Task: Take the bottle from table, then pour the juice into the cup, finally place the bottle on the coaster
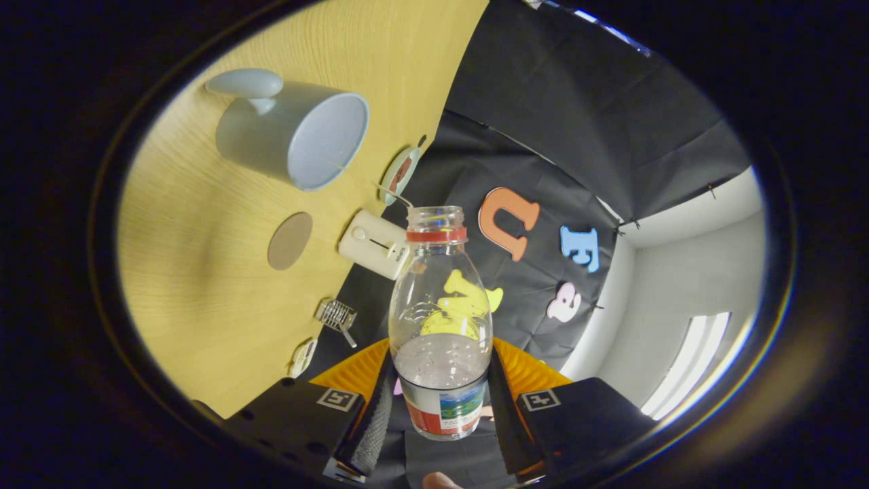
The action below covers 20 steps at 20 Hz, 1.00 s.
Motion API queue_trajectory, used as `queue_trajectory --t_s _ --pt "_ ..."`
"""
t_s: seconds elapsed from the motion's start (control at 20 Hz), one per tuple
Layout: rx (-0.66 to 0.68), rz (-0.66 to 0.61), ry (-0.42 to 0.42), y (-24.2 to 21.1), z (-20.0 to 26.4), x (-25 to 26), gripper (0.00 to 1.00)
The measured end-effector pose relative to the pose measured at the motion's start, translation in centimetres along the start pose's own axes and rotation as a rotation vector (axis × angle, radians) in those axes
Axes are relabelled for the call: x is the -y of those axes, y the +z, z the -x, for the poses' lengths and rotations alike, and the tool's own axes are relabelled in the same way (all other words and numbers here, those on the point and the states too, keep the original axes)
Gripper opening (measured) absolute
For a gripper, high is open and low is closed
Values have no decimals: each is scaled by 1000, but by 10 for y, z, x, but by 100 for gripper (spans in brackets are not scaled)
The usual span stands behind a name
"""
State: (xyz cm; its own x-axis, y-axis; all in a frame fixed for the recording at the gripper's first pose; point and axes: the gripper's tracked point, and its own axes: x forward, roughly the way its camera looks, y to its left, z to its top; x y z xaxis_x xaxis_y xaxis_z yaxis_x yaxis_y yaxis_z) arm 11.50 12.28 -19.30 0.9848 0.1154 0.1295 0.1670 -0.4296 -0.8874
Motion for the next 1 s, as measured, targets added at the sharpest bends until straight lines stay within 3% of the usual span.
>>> queue_trajectory --t_s 1.0 --pt "25 20 -6 7 6 -2 72"
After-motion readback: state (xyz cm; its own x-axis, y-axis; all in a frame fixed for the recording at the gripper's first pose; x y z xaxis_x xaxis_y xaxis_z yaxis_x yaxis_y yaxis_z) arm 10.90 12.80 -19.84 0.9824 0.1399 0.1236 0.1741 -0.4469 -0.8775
